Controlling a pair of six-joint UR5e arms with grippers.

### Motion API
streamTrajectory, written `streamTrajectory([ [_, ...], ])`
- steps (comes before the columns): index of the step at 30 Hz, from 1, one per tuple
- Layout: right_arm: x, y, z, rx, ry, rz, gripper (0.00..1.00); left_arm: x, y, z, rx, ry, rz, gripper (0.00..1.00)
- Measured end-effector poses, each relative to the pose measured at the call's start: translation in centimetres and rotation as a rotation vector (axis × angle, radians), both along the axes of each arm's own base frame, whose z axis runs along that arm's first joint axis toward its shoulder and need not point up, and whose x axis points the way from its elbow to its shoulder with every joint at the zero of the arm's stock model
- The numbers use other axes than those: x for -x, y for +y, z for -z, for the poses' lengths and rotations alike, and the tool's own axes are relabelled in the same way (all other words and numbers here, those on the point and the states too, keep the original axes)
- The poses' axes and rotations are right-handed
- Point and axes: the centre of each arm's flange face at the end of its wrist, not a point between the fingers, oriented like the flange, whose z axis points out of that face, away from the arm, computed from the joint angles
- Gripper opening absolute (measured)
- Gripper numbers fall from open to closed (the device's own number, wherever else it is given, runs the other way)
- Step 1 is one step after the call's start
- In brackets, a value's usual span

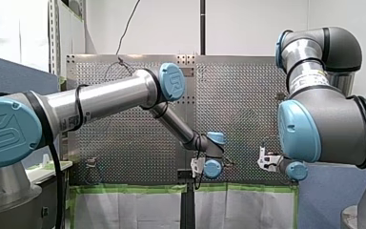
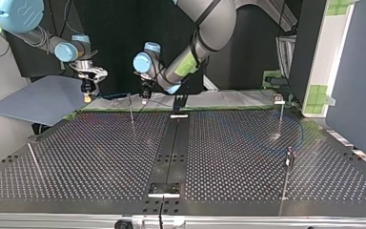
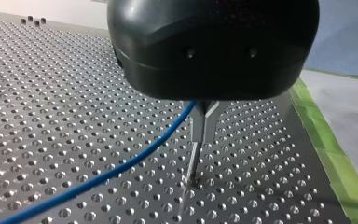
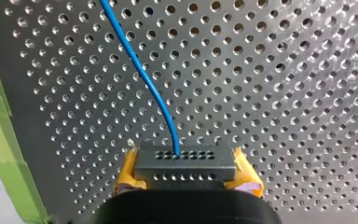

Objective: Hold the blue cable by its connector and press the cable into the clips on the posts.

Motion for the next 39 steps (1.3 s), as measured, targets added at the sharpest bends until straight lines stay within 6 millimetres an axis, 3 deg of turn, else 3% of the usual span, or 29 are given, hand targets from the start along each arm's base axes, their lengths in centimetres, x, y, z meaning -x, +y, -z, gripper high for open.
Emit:
streamTrajectory([
  [9, 0.0, -0.4, 0.1, 0.009, 0.001, -0.003, 0.0, -1.4, 0.2, -0.7, 0.016, -0.013, 0.003, 0.0],
  [17, -0.4, -1.3, 2.2, -0.015, 0.035, -0.013, 0.0, -2.4, -0.1, -0.8, 0.047, -0.017, 0.01, 0.0],
  [21, -0.1, -2.0, 2.4, -0.022, 0.043, -0.007, 0.0, -2.6, 0.0, 0.2, 0.037, -0.001, 0.009, 0.0],
  [30, 0.6, -4.4, 1.3, 0.003, 0.028, 0.007, 0.0, -2.8, 2.0, 4.9, -0.036, 0.086, -0.008, 0.0],
  [39, 0.9, -5.4, 0.7, 0.014, 0.008, 0.012, 0.0, -4.0, 1.8, 3.8, -0.032, 0.077, -0.015, 0.0],
])
